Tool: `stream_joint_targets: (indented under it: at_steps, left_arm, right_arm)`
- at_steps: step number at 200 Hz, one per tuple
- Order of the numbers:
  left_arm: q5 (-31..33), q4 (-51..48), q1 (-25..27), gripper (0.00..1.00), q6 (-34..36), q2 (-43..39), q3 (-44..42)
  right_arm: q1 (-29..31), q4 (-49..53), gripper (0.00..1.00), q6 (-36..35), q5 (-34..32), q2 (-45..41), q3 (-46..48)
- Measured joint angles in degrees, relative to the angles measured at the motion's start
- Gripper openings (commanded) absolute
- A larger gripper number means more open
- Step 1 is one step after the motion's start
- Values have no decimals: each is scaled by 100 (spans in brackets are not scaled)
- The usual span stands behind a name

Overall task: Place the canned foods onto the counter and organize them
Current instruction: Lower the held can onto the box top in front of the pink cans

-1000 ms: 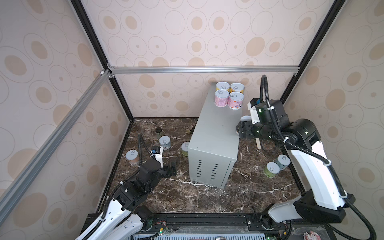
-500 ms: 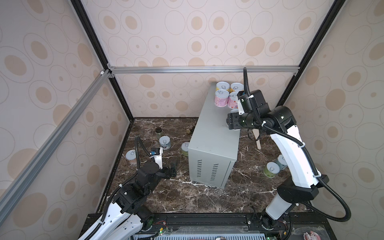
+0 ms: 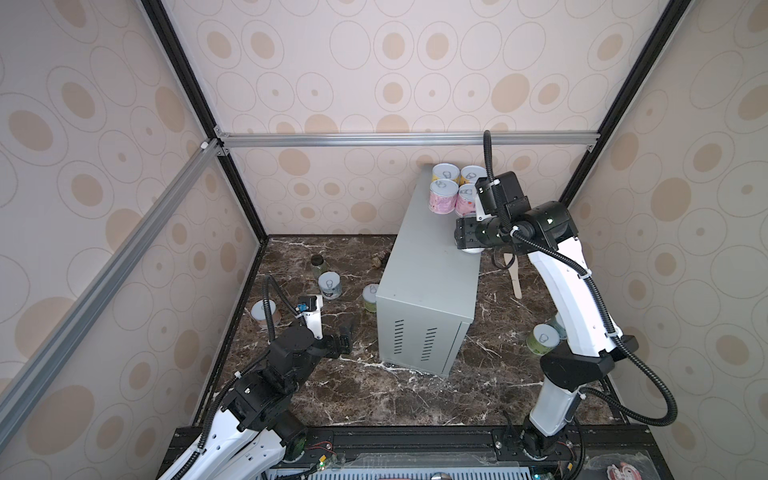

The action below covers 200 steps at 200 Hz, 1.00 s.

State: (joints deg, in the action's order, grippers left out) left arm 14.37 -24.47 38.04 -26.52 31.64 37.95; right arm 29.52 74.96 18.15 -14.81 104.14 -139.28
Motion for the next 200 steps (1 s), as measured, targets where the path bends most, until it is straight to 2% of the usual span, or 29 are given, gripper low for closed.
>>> stream_joint_targets:
  at_steps: [114, 154, 200]
  left_arm:
    - [2, 0, 0, 99, 0, -39, 0]
    - [2, 0, 0, 99, 0, -42, 0]
    - [9, 0, 0, 99, -2, -44, 0]
  right_arm:
    - [-190, -74, 60, 0, 114, 457, -542]
    - [-190, -144, 67, -4, 127, 542, -603]
    - [-192, -212, 78, -4, 136, 564, -603]
